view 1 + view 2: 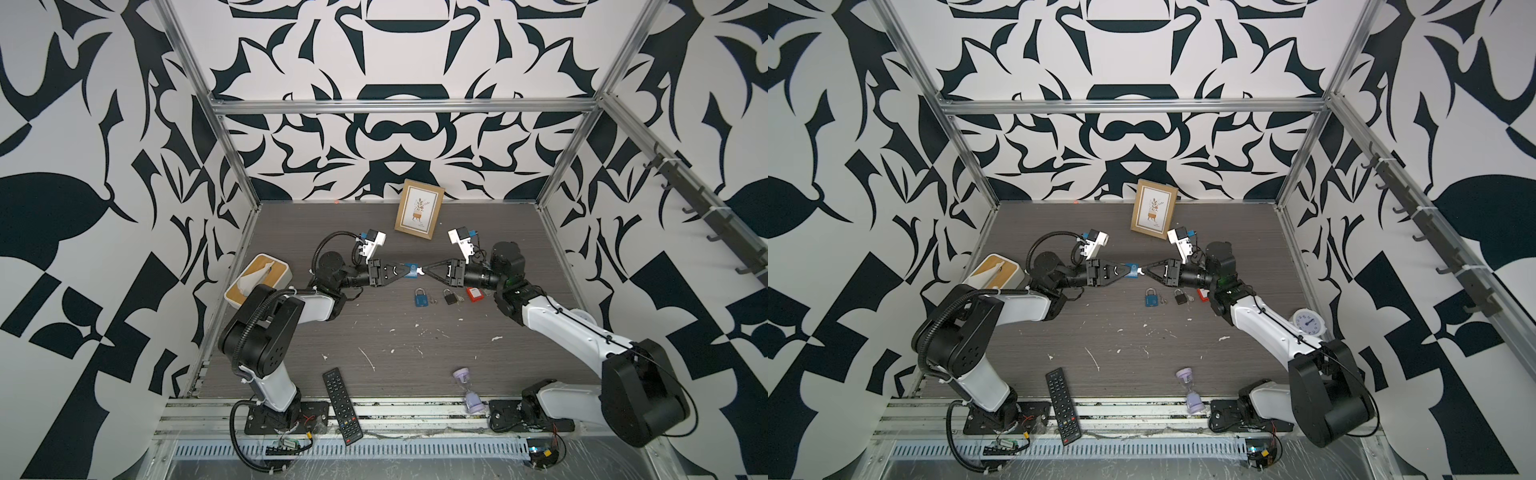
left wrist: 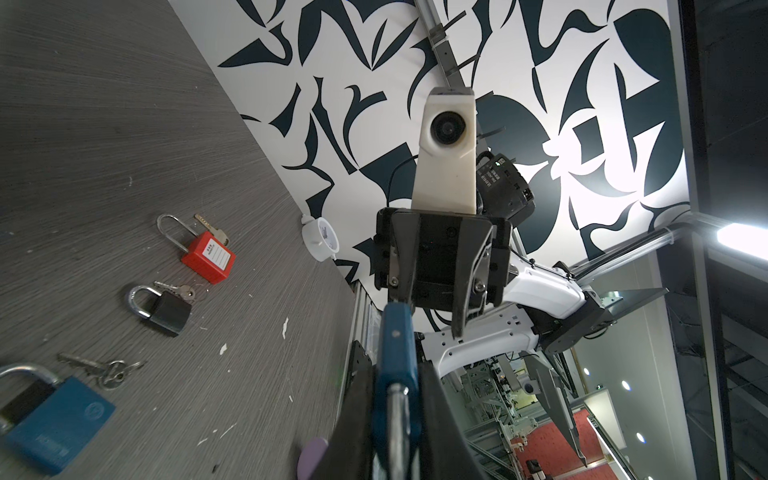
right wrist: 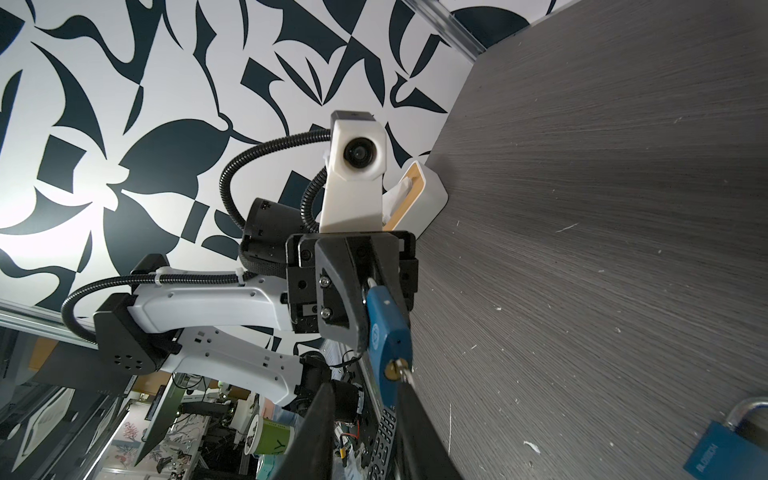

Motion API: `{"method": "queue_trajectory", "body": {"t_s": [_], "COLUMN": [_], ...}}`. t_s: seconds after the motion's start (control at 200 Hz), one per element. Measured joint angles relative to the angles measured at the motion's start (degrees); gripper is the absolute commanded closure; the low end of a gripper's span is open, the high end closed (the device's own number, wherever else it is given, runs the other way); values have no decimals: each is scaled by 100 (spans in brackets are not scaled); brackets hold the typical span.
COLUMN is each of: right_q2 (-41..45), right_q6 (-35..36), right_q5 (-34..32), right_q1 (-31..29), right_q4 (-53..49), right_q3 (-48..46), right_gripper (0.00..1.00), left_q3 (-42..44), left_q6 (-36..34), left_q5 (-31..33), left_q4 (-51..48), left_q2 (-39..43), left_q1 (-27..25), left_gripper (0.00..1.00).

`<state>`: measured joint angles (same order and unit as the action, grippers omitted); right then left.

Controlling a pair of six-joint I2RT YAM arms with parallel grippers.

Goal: Lock with the key

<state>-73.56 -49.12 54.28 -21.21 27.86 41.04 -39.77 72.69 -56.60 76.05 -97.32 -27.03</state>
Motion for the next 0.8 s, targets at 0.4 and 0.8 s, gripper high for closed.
{"method": "queue_trajectory", "body": {"t_s": [0.4,0.8], "right_q2": [219,-267], "right_q6": [358,17], "right_q5": [-468,-302], "right_q1": [2,-179], "right_q4": [-310,225], "right_q3": [2,-4], "right_gripper": [70,82], "left_q3": [0,0], "left_q6": [9,85], "left_q5": [-7,-7], "left_q4": [59,101], "left_q2": [0,0], "left_q1": [0,-7], "left_gripper": [100,100]}}
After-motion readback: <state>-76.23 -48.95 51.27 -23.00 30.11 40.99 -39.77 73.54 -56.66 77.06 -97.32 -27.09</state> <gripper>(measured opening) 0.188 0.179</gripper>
